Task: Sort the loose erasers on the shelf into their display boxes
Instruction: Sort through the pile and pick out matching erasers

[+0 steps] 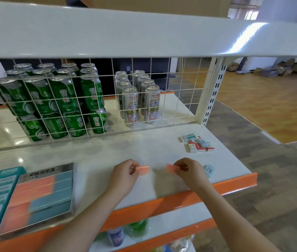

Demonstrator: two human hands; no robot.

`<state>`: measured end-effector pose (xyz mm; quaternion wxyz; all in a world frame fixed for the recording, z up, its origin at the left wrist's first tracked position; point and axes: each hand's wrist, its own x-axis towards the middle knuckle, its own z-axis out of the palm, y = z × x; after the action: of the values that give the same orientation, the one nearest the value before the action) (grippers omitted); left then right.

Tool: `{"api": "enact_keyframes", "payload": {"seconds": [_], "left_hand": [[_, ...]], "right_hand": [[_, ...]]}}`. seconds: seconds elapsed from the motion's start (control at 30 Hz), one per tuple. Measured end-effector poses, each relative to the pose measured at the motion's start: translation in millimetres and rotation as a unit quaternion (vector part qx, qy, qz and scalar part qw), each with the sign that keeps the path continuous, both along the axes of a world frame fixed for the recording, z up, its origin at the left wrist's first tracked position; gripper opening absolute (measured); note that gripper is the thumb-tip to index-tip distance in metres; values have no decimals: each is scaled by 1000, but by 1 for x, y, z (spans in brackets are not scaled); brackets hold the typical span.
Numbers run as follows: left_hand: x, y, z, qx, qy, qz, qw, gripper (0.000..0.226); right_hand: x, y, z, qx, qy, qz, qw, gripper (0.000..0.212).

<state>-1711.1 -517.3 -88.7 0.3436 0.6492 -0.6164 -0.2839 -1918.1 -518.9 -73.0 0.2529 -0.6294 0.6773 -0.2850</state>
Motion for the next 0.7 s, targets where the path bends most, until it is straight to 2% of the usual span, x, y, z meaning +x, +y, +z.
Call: {"api": "enact_keyframes", "payload": {"seconds": [0.23, 0.43, 0.7], "left_hand": [[2, 7, 11, -8, 130, 22, 991, 23], [11, 12, 16, -17, 137, 32, 990, 23], [23, 22, 15, -7, 97, 38, 994, 23]], "right_hand": [[15, 4, 14, -17, -99, 43, 994, 22], [28, 6, 17, -23, -112, 81, 990, 21], [41, 6, 15, -13, -104, 105, 989, 23]]}}
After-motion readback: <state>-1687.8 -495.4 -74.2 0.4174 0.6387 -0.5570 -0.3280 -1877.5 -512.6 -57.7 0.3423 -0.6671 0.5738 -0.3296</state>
